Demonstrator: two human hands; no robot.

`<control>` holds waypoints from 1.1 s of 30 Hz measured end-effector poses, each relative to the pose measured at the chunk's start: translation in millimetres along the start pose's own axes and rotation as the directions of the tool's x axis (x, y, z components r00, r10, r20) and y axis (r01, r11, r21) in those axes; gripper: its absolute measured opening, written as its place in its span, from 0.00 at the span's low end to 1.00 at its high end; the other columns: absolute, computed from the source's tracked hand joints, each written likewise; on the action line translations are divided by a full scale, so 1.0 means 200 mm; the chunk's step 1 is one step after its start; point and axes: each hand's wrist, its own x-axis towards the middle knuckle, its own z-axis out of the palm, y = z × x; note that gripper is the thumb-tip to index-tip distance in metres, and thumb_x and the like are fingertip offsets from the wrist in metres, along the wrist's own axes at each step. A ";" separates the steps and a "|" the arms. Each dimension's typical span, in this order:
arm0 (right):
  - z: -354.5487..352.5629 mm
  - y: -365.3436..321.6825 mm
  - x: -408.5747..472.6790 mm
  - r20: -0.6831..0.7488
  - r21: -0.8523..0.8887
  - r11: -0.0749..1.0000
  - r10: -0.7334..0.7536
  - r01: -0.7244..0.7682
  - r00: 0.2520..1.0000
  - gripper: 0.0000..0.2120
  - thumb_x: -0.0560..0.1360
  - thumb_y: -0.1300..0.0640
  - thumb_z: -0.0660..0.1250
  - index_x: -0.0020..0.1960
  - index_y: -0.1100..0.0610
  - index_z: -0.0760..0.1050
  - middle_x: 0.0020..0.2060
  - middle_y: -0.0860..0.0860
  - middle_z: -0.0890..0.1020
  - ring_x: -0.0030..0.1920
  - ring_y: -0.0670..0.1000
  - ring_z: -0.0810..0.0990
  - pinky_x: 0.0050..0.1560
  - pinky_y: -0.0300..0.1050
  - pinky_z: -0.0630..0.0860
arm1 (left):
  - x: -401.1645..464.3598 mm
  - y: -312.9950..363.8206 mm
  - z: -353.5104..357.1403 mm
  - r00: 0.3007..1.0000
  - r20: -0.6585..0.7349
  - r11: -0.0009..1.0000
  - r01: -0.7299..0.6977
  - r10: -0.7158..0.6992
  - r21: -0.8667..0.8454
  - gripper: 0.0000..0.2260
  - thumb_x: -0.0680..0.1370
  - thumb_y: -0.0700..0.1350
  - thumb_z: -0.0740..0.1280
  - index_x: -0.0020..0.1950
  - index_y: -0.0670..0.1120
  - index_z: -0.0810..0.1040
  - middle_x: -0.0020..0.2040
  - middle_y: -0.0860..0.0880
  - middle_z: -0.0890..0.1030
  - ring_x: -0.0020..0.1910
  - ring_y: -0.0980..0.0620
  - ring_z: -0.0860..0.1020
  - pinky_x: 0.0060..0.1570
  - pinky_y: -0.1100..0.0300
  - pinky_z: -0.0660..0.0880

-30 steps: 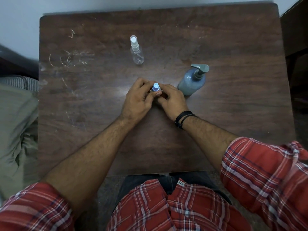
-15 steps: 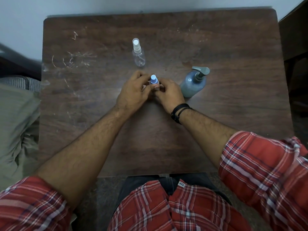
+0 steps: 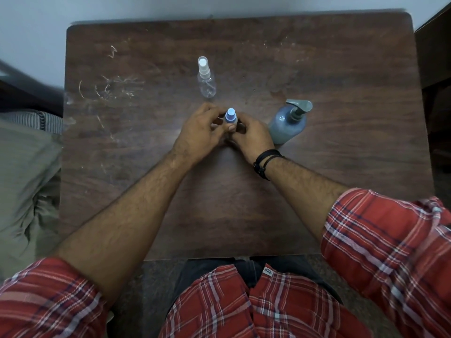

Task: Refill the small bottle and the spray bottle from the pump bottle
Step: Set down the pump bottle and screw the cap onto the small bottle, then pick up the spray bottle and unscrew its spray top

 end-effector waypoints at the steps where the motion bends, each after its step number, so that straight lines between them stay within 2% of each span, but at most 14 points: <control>1: 0.00 -0.01 -0.01 0.003 0.002 1.000 0.002 -0.002 1.000 0.19 0.69 0.55 0.72 0.59 0.50 0.80 0.51 0.47 0.85 0.53 0.48 0.83 0.57 0.52 0.79 | 0.00 0.00 0.00 1.000 0.014 1.000 0.004 -0.003 -0.005 0.16 0.76 0.47 0.74 0.63 0.46 0.81 0.54 0.54 0.75 0.48 0.57 0.79 0.52 0.73 0.73; 5: 0.01 0.02 -0.01 0.016 -0.010 0.999 0.043 -0.043 0.999 0.27 0.67 0.50 0.72 0.65 0.49 0.75 0.57 0.46 0.83 0.55 0.48 0.81 0.59 0.52 0.78 | -0.01 -0.03 0.00 0.998 0.049 0.999 0.027 -0.026 -0.020 0.24 0.74 0.46 0.76 0.68 0.45 0.76 0.58 0.53 0.74 0.50 0.53 0.81 0.56 0.56 0.79; 8: -0.01 0.01 -0.06 -0.009 -0.019 0.994 0.108 -0.108 0.994 0.36 0.69 0.49 0.76 0.74 0.53 0.68 0.64 0.50 0.78 0.55 0.47 0.78 0.62 0.45 0.76 | -0.04 -0.06 0.00 0.999 0.038 0.999 0.035 -0.035 -0.007 0.27 0.74 0.46 0.76 0.71 0.44 0.73 0.60 0.50 0.75 0.50 0.51 0.81 0.54 0.50 0.80; 11: -0.02 0.01 -0.21 -0.103 0.158 0.971 0.198 -0.180 0.975 0.28 0.73 0.51 0.75 0.70 0.53 0.71 0.58 0.50 0.79 0.55 0.48 0.79 0.60 0.43 0.76 | -0.10 -0.10 0.00 0.999 0.013 0.999 0.042 -0.042 -0.010 0.26 0.75 0.46 0.73 0.72 0.45 0.73 0.60 0.51 0.75 0.49 0.52 0.80 0.53 0.49 0.81; 15: 0.07 -0.01 -0.40 -0.125 0.337 0.917 0.266 -0.212 0.956 0.13 0.75 0.54 0.73 0.59 0.52 0.76 0.46 0.49 0.81 0.43 0.44 0.79 0.52 0.44 0.79 | -0.16 -0.14 -0.01 0.998 -0.034 0.996 0.058 -0.060 -0.061 0.23 0.76 0.47 0.69 0.70 0.47 0.73 0.59 0.55 0.73 0.48 0.55 0.81 0.54 0.49 0.80; 17: 0.12 -0.06 -0.43 -0.088 0.380 0.902 0.255 -0.205 0.963 0.09 0.77 0.55 0.72 0.56 0.52 0.77 0.44 0.47 0.81 0.42 0.43 0.78 0.50 0.42 0.78 | -0.15 -0.15 -0.03 0.994 -0.072 0.995 0.074 -0.079 -0.062 0.21 0.76 0.46 0.69 0.69 0.47 0.75 0.58 0.54 0.74 0.47 0.55 0.81 0.54 0.50 0.80; 20: 0.20 -0.16 -0.38 -0.023 0.427 0.884 0.222 -0.191 0.975 0.09 0.78 0.57 0.69 0.58 0.54 0.78 0.45 0.44 0.81 0.44 0.42 0.79 0.50 0.41 0.77 | -0.07 -0.16 -0.09 0.987 -0.130 0.994 0.089 -0.095 -0.057 0.18 0.77 0.45 0.68 0.66 0.43 0.78 0.58 0.51 0.77 0.46 0.54 0.80 0.53 0.57 0.80; 23: 0.28 -0.25 -0.26 0.017 0.453 0.859 0.258 -0.237 0.966 0.11 0.79 0.54 0.67 0.61 0.52 0.78 0.46 0.44 0.81 0.48 0.46 0.81 0.54 0.50 0.79 | 0.04 -0.16 -0.15 0.981 -0.170 0.994 0.086 -0.096 -0.067 0.17 0.77 0.45 0.68 0.64 0.42 0.79 0.58 0.50 0.78 0.46 0.54 0.79 0.48 0.72 0.74; 25: 0.33 -0.28 -0.16 0.018 0.460 0.848 0.286 -0.262 0.958 0.14 0.79 0.53 0.65 0.63 0.51 0.77 0.50 0.47 0.83 0.50 0.49 0.82 0.56 0.54 0.79 | 0.11 -0.18 -0.17 0.975 -0.189 0.992 0.103 -0.116 -0.075 0.17 0.77 0.45 0.69 0.65 0.42 0.78 0.60 0.47 0.79 0.47 0.54 0.78 0.47 0.78 0.70; 28: 0.36 -0.32 -0.06 0.021 0.458 0.841 0.314 -0.289 0.949 0.14 0.80 0.54 0.63 0.65 0.52 0.76 0.50 0.48 0.83 0.47 0.47 0.81 0.51 0.50 0.80 | 0.20 -0.19 -0.21 0.971 -0.218 0.994 0.090 -0.101 -0.060 0.22 0.76 0.48 0.70 0.68 0.42 0.76 0.61 0.46 0.79 0.48 0.55 0.78 0.48 0.77 0.70; 33: 0.38 -0.30 -0.04 0.038 0.446 0.841 0.323 -0.305 0.946 0.12 0.79 0.53 0.65 0.62 0.52 0.76 0.45 0.46 0.82 0.42 0.45 0.80 0.45 0.48 0.78 | 0.31 -0.19 -0.23 0.982 -0.178 0.997 0.052 -0.060 -0.048 0.28 0.74 0.52 0.73 0.71 0.43 0.74 0.64 0.46 0.77 0.52 0.55 0.77 0.53 0.67 0.74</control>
